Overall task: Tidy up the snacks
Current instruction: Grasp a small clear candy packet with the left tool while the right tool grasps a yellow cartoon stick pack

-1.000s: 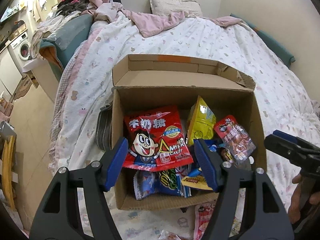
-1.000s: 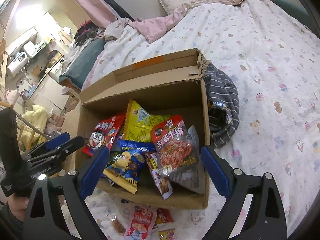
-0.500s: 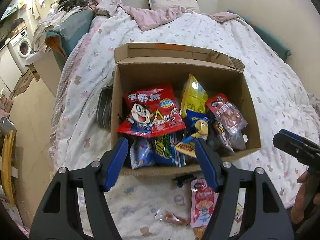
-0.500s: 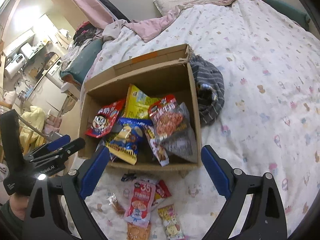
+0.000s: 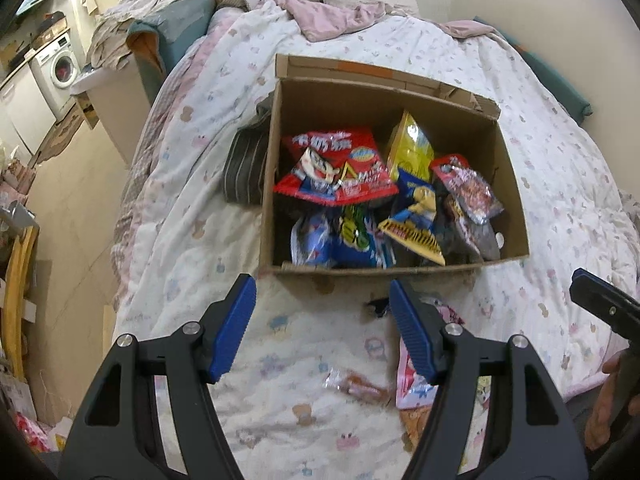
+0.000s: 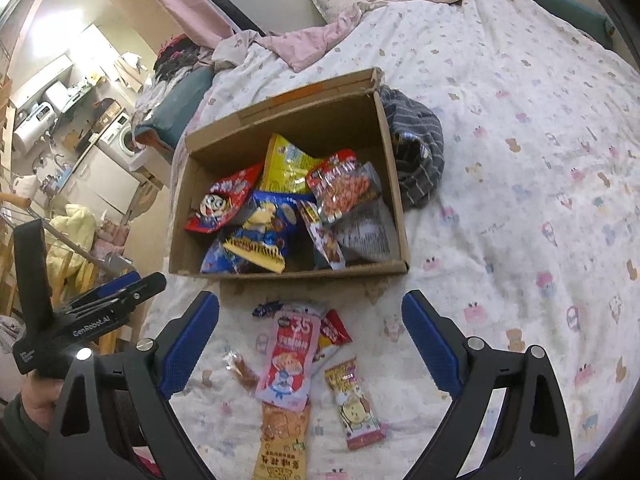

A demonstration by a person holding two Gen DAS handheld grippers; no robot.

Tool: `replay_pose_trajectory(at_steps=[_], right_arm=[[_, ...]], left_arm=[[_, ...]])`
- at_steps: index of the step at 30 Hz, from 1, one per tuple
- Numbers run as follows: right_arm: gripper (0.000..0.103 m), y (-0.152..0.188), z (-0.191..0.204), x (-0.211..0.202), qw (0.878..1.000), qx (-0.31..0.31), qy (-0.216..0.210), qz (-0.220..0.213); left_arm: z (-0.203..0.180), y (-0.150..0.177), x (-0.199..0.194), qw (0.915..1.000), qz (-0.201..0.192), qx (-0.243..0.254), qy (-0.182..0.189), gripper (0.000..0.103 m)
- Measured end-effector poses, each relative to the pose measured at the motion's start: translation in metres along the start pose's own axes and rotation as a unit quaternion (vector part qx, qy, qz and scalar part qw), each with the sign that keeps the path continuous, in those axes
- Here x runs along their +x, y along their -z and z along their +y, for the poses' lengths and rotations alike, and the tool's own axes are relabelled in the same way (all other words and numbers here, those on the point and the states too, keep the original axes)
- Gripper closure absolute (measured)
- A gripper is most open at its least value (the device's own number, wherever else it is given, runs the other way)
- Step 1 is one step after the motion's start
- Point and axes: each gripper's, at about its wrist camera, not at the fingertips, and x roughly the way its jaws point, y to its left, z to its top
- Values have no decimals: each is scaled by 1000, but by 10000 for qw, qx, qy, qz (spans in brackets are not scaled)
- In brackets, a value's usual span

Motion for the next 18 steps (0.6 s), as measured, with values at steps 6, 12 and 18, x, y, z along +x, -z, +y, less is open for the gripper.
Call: replay_pose_trajectory(at_steps=[6, 12, 18], right_arm=[[8, 9, -7, 6, 9999, -22, 69, 146], [8, 20, -18, 13, 9990, -57, 230, 388], [8, 22, -34, 19, 9973, 179, 406, 590]], left_arm=[[8, 13, 1, 9998, 152, -70, -59, 37], [28, 19, 12, 9986, 361, -296, -231, 37], [45, 30, 41, 9924, 1027, -650, -171, 37]])
